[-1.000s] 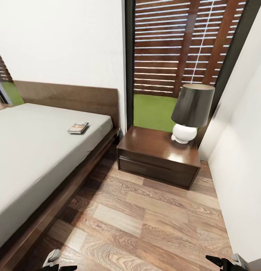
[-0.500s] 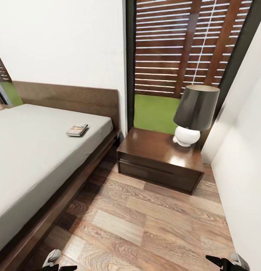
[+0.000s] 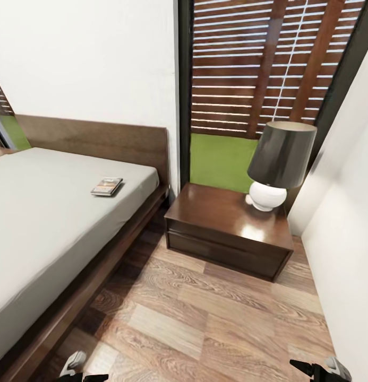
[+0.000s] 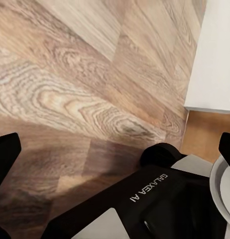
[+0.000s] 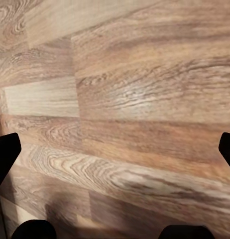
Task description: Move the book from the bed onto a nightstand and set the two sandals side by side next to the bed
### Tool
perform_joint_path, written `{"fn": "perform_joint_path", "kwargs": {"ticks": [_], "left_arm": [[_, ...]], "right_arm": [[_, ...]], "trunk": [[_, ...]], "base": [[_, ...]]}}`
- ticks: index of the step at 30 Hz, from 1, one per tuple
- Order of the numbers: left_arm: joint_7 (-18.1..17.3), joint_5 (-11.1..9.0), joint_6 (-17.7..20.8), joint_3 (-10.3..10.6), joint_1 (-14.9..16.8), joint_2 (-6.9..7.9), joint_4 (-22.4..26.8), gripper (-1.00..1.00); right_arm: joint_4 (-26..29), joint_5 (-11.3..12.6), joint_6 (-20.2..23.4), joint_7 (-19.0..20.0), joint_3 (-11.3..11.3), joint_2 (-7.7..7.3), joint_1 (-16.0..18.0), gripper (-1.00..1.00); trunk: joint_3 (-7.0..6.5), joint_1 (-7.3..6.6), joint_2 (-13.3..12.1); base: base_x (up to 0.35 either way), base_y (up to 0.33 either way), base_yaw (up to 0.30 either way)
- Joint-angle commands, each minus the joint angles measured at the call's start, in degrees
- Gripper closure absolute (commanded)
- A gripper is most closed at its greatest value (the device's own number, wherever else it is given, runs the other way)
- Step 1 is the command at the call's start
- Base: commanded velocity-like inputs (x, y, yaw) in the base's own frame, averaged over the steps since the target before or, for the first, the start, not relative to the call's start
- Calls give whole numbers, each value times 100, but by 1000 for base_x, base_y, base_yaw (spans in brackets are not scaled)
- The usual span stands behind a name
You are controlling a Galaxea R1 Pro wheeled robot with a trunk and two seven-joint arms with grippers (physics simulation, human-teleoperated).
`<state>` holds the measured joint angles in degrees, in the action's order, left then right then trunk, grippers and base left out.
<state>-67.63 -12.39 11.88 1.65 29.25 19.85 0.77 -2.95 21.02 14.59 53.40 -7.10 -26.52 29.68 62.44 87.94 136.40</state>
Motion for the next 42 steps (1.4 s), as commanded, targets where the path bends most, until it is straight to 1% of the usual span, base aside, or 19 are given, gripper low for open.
{"fn": "perform_joint_path", "kwargs": {"ticks": [1,33,42], "left_arm": [[-18,-36,60,20,2,1,2,-100],[-11,-36,60,19,2,2,2,-100],[-9,-36,60,19,2,8,2,-100]], "right_arm": [[-16,7,52,17,-45,-3,7,-100],[-12,14,52,12,-45,-2,8,-100],[-13,15,51,12,-39,-2,6,-100]], "trunk": [[5,0,2],[5,0,2],[5,0,2]], "base": [[133,0,1],[133,0,0],[133,0,65]]}}
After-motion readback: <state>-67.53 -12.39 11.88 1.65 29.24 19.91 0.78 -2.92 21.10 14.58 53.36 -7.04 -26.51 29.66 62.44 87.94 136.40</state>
